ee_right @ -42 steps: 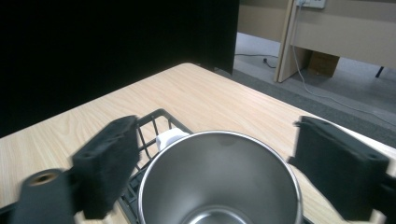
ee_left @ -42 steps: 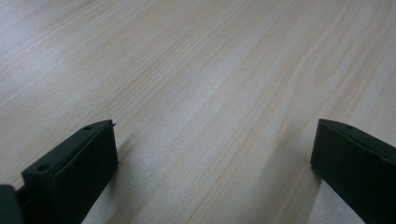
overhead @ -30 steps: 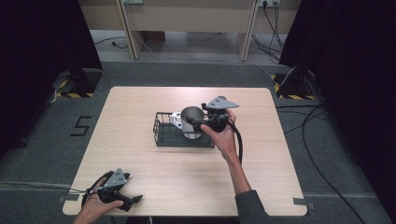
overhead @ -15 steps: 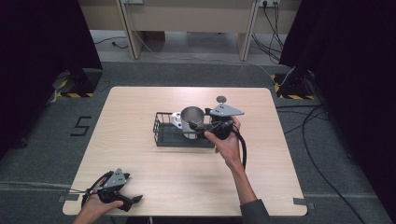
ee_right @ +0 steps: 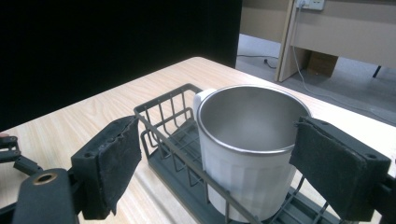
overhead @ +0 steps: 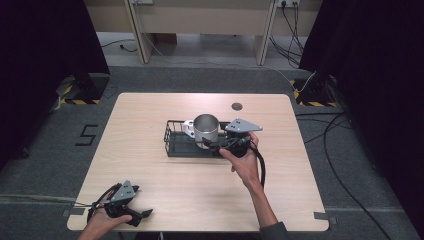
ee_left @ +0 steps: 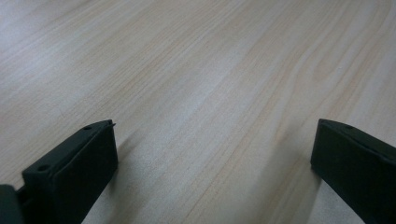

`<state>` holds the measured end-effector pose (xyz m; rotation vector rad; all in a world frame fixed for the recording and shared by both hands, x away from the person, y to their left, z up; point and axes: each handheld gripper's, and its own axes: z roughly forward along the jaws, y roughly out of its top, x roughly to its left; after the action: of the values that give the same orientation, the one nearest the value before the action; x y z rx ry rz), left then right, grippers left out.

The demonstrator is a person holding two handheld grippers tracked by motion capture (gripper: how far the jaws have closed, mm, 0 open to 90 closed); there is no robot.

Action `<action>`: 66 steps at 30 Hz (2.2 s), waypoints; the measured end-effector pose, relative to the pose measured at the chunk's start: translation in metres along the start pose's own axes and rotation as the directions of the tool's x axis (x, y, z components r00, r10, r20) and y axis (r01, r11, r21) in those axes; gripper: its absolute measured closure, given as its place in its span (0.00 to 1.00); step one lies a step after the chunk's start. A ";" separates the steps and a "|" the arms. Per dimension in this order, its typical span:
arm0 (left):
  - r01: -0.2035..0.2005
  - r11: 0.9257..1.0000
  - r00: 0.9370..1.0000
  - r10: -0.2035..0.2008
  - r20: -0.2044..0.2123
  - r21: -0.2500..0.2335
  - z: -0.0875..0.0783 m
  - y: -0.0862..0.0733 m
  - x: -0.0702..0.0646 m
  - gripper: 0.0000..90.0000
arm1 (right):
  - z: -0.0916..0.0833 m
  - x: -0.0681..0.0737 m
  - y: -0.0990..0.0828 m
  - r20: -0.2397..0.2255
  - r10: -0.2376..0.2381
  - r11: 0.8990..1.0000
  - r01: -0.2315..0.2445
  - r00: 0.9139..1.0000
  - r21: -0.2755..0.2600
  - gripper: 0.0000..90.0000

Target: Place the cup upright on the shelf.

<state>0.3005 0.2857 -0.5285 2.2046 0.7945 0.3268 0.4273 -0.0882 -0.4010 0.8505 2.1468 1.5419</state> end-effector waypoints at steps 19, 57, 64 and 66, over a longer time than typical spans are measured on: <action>-0.001 1.000 1.000 0.001 0.000 0.001 0.000 0.000 0.000 0.00 | -0.016 0.010 -0.022 0.009 0.004 1.000 -0.004 1.000 0.015 0.17; -0.003 1.000 1.000 0.003 0.000 0.002 0.000 0.000 0.000 0.00 | -0.063 0.027 -0.093 0.077 0.006 0.996 -0.012 0.997 0.086 0.18; -0.001 1.000 1.000 0.001 0.000 0.003 0.000 0.000 0.000 0.00 | -0.067 0.028 -0.107 0.080 0.014 0.993 -0.024 0.997 0.119 0.18; -0.003 1.000 1.000 0.003 0.000 0.002 0.000 0.000 0.000 0.00 | -0.069 0.028 -0.111 0.080 0.023 0.992 -0.033 0.997 0.123 0.18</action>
<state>0.3005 0.2858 -0.5285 2.2079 0.7927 0.3277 0.3359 -0.1442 -0.4803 0.9694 2.2011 1.3752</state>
